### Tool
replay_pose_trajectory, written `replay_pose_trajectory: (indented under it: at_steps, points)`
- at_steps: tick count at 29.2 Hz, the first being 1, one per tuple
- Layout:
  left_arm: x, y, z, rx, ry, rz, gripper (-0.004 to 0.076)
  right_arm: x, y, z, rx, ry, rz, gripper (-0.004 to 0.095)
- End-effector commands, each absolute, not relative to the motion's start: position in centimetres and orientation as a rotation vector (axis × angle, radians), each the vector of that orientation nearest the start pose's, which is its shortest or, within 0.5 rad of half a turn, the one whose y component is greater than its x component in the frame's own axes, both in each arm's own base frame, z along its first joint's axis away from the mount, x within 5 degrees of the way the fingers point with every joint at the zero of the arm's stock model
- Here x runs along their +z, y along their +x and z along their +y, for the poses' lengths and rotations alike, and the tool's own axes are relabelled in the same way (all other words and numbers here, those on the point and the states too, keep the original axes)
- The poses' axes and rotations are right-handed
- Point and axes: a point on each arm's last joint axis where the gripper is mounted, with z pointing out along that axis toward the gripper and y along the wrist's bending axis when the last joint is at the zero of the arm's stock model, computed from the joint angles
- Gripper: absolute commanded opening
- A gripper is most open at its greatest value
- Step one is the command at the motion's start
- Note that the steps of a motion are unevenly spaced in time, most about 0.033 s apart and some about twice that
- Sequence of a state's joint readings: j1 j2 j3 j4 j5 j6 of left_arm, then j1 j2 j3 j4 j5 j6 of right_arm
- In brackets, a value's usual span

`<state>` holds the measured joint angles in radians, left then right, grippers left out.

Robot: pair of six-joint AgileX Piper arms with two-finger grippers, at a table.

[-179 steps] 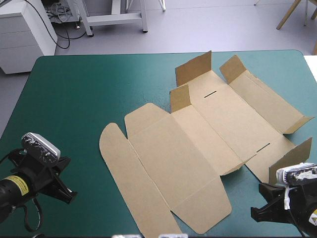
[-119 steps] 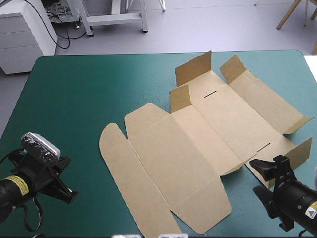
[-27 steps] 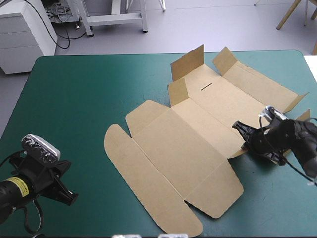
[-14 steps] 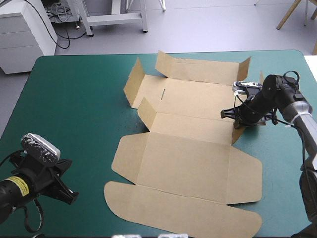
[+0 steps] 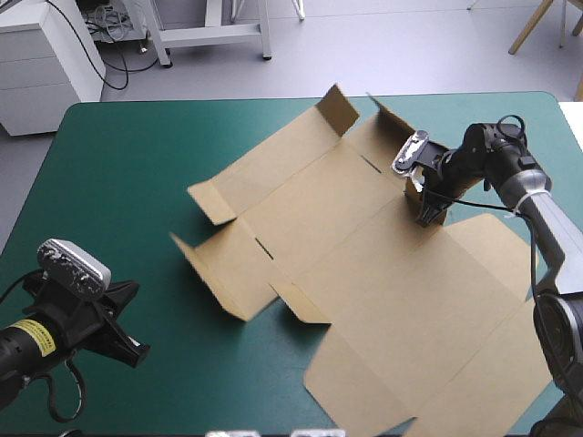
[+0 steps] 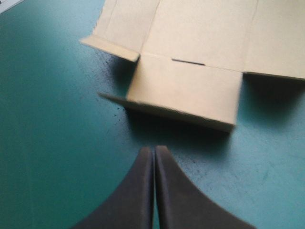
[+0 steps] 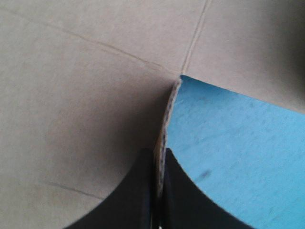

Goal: Fold the box

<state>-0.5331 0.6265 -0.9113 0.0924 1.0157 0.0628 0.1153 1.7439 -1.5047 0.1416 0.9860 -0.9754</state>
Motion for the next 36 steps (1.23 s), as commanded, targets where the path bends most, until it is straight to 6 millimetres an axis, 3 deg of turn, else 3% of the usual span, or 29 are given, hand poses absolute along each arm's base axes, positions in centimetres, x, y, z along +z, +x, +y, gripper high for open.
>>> replay_pose_trajectory:
  at_steps: [1, 10, 18, 27, 36]
  points:
    - [39.0, 8.6, -4.4, -0.191, 0.622, 2.033, -0.001, 32.9, 37.6, 6.3, -0.215, -1.348, 2.108, -0.002]
    - [39.1, 8.5, -4.7, -0.243, 0.615, 2.03, -0.001, 32.0, 38.9, 10.1, -0.257, -1.543, 1.916, -0.002]
    - [39.2, 8.6, -4.7, -0.234, 0.611, 2.008, -0.001, 32.3, 40.1, 15.4, -0.266, -1.664, 1.716, -0.0019]
    - [39.3, 8.6, -4.6, -0.236, 0.594, 2.003, -0.001, 32.5, 38.2, 20.2, -0.28, -1.88, 1.463, -0.002]
    - [39.5, 8.7, -4.7, -0.24, 0.59, 1.984, -0.001, 32.8, 37.2, 22.1, -0.15, -1.922, 1.308, -0.002]
